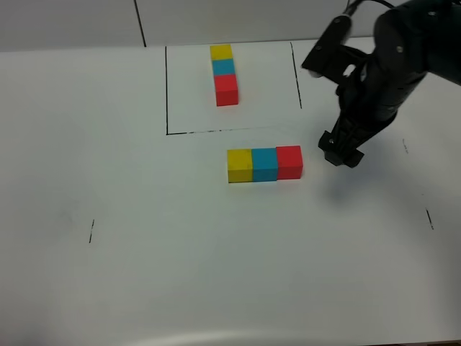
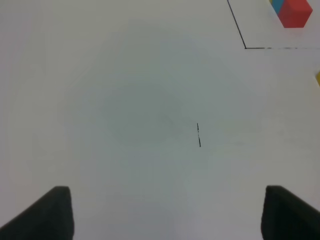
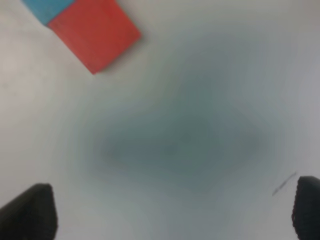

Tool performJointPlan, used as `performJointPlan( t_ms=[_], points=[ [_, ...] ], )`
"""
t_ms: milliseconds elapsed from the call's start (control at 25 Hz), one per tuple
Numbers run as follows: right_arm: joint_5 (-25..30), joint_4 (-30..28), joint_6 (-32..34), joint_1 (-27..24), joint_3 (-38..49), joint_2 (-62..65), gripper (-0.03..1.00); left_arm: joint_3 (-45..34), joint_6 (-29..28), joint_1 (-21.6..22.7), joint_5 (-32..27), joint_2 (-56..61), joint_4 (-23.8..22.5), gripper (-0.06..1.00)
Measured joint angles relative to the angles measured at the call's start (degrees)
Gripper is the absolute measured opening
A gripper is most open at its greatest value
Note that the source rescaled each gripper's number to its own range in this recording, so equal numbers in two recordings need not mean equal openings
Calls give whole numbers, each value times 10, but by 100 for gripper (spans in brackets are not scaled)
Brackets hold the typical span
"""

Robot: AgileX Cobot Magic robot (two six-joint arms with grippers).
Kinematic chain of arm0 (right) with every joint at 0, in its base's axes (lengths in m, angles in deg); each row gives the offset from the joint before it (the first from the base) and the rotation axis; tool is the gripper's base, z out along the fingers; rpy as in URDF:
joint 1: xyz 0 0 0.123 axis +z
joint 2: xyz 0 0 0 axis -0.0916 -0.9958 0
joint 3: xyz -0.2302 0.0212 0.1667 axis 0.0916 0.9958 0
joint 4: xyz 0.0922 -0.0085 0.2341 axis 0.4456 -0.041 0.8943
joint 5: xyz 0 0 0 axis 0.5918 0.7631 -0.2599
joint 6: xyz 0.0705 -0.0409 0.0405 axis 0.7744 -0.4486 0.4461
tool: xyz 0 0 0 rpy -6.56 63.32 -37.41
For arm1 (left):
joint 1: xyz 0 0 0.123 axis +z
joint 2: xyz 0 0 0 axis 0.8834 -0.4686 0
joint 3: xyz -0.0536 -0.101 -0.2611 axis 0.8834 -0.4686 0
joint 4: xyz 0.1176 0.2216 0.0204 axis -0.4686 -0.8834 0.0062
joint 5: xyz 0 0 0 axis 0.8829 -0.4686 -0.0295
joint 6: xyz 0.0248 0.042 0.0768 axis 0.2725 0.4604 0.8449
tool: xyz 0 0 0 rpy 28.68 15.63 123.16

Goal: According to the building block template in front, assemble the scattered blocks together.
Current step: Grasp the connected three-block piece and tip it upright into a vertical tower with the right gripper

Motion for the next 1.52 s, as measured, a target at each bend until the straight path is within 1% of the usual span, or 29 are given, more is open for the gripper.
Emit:
performJointPlan(
  t_ms=[160, 320, 480, 680, 840, 880, 960, 1040, 1160, 1280, 1360, 1520],
  points=[
    [-42, -1, 87, -22, 95, 73, 96, 0, 0, 0, 0, 0, 0, 63],
    [-63, -1, 127, -36, 168, 133, 96, 0, 0, 0, 0, 0, 0, 63],
    [-64, -1, 137, -40, 205, 167, 96, 0, 0, 0, 0, 0, 0, 63],
    [-64, -1, 142, -40, 207, 175, 96, 0, 0, 0, 0, 0, 0, 63],
    [-76, -4, 137, -40, 207, 176, 96, 0, 0, 0, 0, 0, 0, 63],
    [-77, -4, 130, -40, 207, 176, 96, 0, 0, 0, 0, 0, 0, 63],
    [-77, -4, 94, -40, 207, 176, 96, 0, 0, 0, 0, 0, 0, 63],
    [-73, -5, 25, -34, 206, 175, 96, 0, 0, 0, 0, 0, 0, 63],
    [-58, -2, -71, -10, 187, 156, 96, 0, 0, 0, 0, 0, 0, 63],
    [-31, 1, -137, 20, 139, 112, 96, 0, 0, 0, 0, 0, 0, 63],
    [-7, 1, -173, 41, 93, 74, 96, 0, 0, 0, 0, 0, 0, 63],
    [39, 1, -216, 87, -19, -20, 94, 0, 0, 0, 0, 0, 0, 63]
  ],
)
